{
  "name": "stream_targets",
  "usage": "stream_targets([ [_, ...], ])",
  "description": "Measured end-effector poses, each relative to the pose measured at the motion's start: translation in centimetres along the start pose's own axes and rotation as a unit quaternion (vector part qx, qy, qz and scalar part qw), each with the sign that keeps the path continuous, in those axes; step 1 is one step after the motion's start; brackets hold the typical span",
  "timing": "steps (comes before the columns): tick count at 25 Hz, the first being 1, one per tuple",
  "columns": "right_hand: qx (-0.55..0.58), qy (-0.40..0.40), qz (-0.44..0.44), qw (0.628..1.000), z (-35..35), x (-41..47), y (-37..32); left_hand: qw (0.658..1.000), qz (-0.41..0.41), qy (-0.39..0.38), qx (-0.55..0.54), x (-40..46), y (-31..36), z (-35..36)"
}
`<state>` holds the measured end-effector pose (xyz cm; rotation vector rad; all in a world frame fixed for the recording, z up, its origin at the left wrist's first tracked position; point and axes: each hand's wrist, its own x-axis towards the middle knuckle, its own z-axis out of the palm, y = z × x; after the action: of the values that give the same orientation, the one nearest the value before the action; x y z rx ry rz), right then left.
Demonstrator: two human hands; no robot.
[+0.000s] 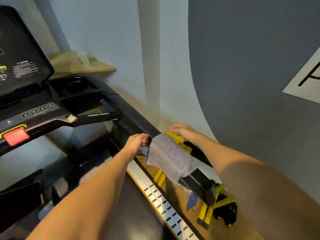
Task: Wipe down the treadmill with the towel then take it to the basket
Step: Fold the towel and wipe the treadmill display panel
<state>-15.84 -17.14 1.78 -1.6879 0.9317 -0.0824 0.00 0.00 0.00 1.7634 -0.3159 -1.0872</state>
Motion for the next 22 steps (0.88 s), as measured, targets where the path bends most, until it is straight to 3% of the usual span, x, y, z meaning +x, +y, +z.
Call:
stream_targets([
  [4, -0.044, -0.096, -0.002, 0.994, 0.9, 1.7, 2.5, 0.995, 0.021, 0.007, 0.098, -0.3, -3.4, 2.0],
  [11, -0.207, -0.138, -0.021, 0.968, 0.3, 3.8, 1.3, 0.987, 0.059, -0.01, 0.15, 0.6, -5.1, 0.9],
  [15, -0.339, -0.142, -0.025, 0.929, -2.0, 3.8, 0.5, 0.981, 0.085, -0.025, 0.171, -0.6, -3.3, -0.4],
  [22, -0.444, -0.17, -0.033, 0.879, -5.7, 2.4, -5.3, 0.958, 0.175, -0.031, 0.226, -3.6, 2.3, -4.6],
])
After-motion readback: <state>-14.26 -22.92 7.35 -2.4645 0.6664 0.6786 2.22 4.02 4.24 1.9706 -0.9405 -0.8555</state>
